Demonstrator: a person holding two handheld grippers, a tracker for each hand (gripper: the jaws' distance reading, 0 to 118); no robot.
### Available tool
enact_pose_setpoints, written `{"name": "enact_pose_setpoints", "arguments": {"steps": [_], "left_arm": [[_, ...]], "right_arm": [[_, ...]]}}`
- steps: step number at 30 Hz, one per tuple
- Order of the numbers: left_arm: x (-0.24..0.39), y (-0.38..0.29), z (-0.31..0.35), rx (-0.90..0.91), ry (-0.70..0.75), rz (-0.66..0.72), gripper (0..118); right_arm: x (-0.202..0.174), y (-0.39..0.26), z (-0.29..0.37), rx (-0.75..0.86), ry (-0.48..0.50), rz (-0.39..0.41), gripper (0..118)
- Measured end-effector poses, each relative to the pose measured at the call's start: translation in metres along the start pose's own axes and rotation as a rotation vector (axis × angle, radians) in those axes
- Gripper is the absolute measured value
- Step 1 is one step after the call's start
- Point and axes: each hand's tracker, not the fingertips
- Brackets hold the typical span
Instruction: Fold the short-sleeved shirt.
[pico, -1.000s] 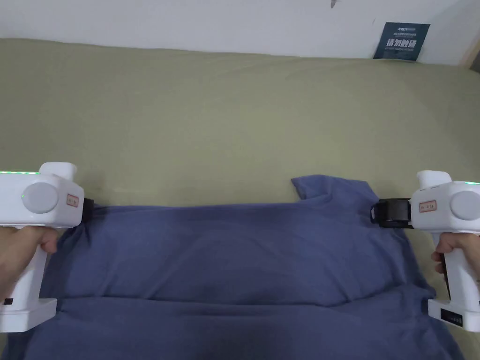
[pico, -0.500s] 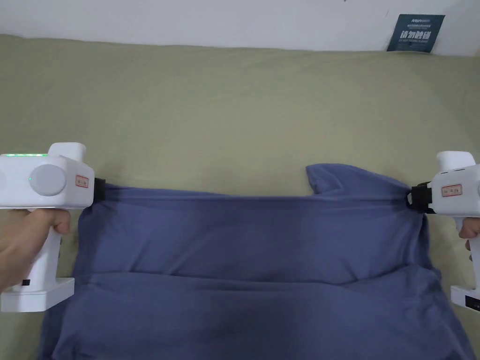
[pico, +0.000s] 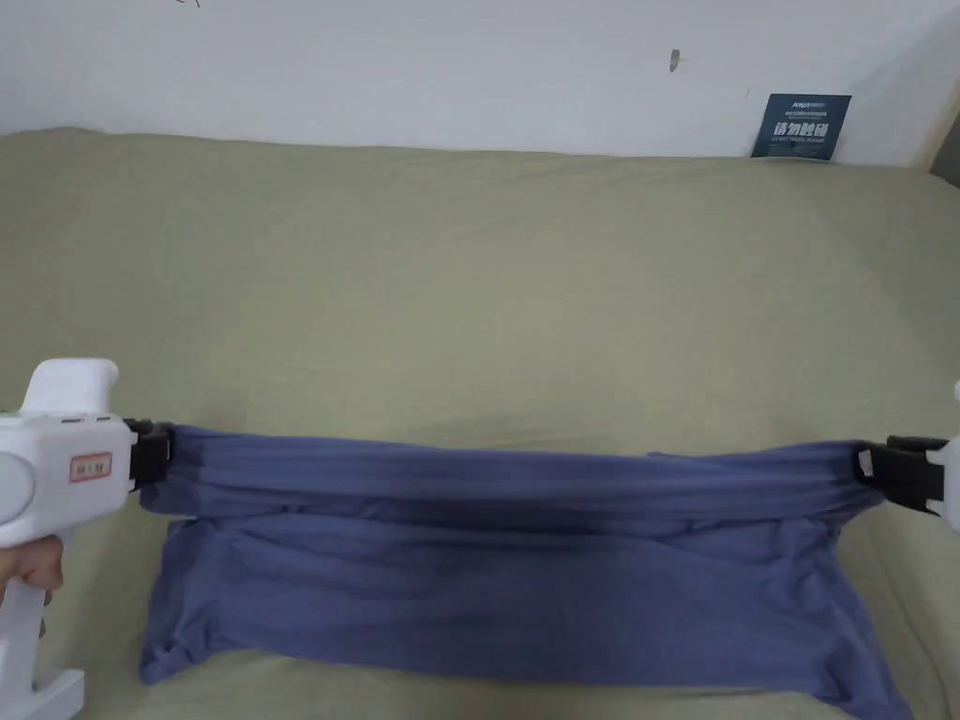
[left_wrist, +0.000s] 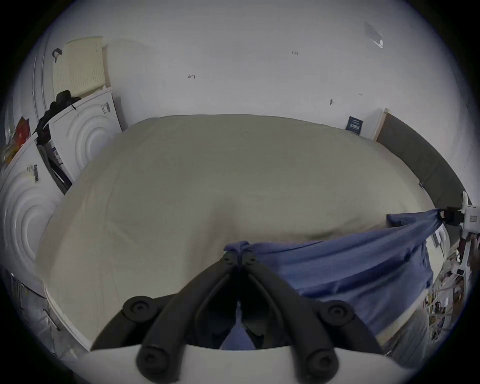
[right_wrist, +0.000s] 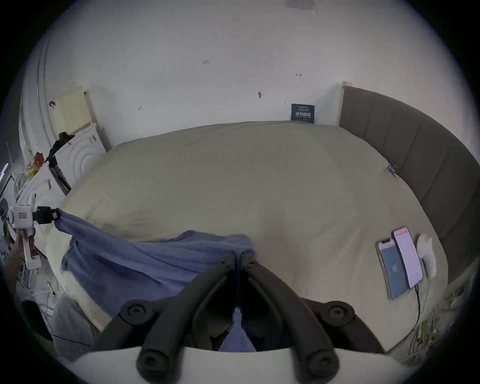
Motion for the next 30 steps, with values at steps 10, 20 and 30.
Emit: {"name": "enact_pose_setpoints", "arguments": {"steps": [10,20,30], "left_arm": [[-0.003,-0.08,0.026,-0.011,-0.024,0.002,1],[-0.002,-0.104,0.015,-0.06,-0.016,0.042,1],[0.02,-0.092,0.04,0.023,0.071,0.006,113]], "right_arm": [[0.0,-0.084,0.024,-0.043,0.011,0.001,3],[-0.005,-0.117,0.007,-0.102,-0.018,-0.013,3],[-0.036,-0.091,0.027,0.042,-0.13,0.005,111]]}}
